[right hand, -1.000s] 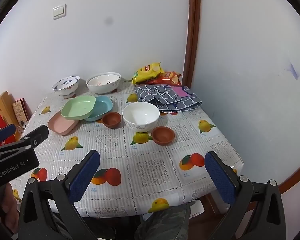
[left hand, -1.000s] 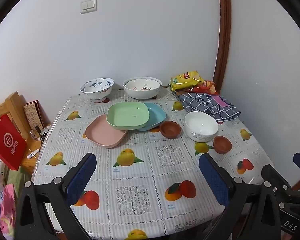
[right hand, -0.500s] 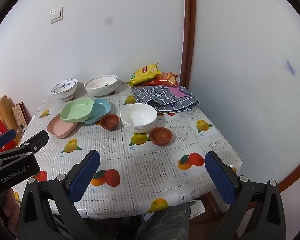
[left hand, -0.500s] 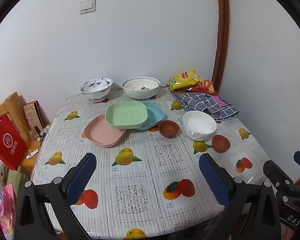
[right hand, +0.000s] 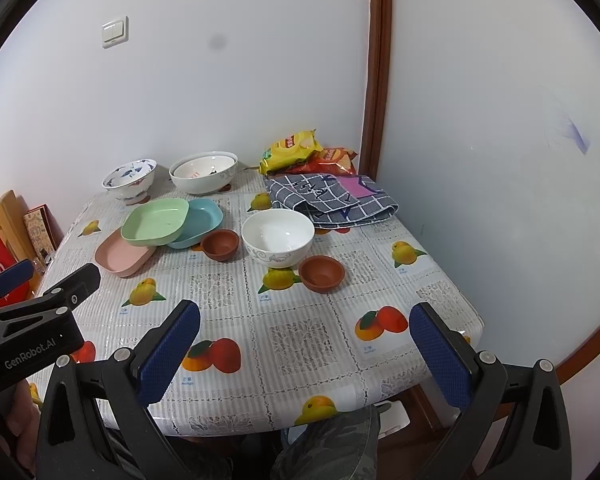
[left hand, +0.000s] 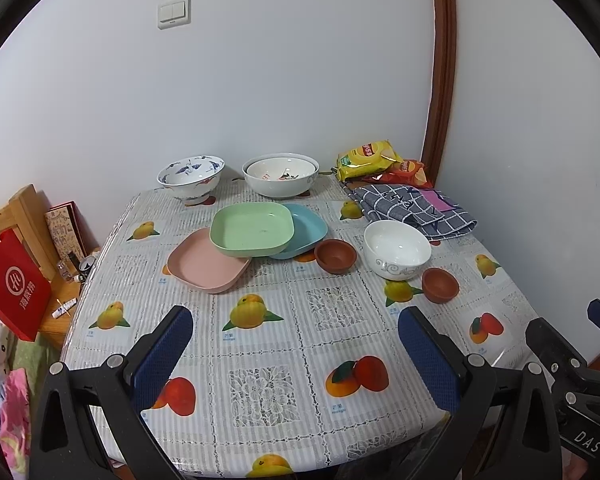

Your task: Organize plates and bowls

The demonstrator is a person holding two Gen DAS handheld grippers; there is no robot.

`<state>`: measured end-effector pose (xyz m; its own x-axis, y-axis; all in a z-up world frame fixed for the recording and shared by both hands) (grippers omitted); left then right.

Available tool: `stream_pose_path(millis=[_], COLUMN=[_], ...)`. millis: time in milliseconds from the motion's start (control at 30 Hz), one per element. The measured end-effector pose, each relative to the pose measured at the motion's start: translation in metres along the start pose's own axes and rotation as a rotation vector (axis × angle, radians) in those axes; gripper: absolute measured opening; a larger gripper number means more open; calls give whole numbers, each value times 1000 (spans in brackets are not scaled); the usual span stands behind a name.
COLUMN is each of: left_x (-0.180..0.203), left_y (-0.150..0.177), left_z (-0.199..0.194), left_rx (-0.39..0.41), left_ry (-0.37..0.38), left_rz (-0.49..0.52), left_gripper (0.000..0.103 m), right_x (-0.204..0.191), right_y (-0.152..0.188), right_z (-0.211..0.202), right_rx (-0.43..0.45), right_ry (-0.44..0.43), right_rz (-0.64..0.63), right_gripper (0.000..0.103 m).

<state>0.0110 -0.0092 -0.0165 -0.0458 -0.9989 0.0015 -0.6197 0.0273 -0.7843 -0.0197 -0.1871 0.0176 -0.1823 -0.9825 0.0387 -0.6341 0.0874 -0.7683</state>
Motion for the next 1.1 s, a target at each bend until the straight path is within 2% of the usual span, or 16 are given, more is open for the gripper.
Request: stream_pose_path(millis=[1100], left_x=[0], left_y=[2], left_z=[0], left_rx=[2], left_ry=[-1], left_rz=[0], left_gripper=[103], right_x=[-3], right_y=[6], right_z=[-4], right_rx=[15], right_ry=[-5], right_rz=[-11], right_gripper=[103])
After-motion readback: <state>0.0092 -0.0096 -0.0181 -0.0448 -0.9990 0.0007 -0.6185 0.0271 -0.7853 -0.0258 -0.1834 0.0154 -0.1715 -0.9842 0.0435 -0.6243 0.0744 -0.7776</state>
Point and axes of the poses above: each gripper's, at about its wrist camera, not at the fingertips, and z roughly the way its jaws point, x to its right, y to its underside, the point moved 3 cm from there along z, roughly the way its jaws point
